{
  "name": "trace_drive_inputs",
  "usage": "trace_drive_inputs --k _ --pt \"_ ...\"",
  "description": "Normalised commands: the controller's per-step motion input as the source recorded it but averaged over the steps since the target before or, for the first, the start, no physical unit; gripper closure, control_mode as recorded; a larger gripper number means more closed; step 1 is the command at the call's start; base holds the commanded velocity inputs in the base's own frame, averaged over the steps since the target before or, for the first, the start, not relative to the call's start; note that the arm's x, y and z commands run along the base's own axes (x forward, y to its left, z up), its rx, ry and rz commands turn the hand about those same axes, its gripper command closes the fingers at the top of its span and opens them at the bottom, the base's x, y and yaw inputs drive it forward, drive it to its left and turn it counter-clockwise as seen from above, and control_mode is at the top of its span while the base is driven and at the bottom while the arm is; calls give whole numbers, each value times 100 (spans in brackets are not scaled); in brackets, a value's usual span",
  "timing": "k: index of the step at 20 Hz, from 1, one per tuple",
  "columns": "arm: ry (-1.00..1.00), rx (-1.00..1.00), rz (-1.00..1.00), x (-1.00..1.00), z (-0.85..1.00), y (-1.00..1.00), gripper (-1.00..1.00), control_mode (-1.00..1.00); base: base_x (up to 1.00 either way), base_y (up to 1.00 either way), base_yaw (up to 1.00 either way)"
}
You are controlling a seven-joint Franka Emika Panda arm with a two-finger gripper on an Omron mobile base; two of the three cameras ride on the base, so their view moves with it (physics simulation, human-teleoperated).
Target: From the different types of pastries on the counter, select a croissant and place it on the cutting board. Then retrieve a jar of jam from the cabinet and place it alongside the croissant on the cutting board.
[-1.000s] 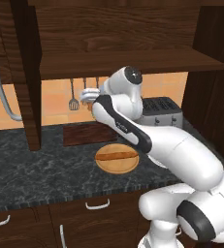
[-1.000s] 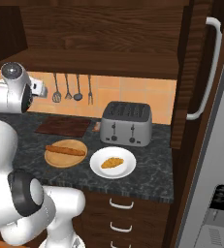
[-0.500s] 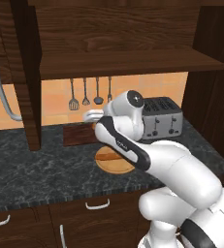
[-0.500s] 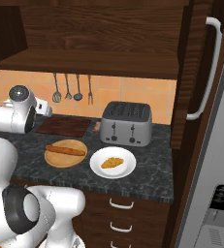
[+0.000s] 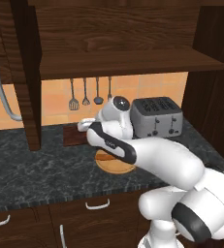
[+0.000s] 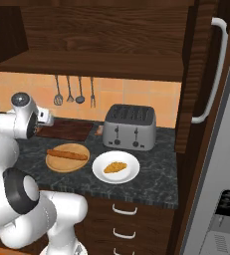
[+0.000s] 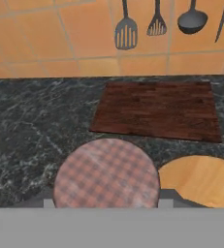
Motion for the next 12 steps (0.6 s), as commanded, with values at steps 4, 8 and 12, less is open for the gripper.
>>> trace_drive_inputs --k 4,8,12 --pt "1 4 0 88 4 -9 100 -100 0 0 0" --pt "4 2 -3 7 -30 3 100 -100 0 0 0" --pt "11 -7 -6 9 -86 3 100 -100 0 0 0"
